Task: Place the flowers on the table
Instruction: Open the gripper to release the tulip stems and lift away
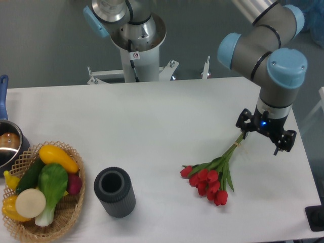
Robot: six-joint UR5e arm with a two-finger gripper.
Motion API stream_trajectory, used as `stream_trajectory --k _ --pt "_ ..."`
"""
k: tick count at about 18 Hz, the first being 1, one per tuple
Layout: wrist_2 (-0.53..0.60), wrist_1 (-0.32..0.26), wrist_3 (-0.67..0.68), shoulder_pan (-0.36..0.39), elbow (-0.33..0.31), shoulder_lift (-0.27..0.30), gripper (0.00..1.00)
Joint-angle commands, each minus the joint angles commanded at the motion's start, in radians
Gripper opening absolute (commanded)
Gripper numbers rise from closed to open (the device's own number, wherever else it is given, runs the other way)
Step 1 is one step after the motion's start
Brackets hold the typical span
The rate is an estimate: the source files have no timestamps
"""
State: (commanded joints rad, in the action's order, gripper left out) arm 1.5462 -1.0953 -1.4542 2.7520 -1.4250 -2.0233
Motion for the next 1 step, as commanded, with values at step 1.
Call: stream_trajectory --k 1 --pt "0.000 0.002 0.000 -0.002 -0.003 -0.002 1.00"
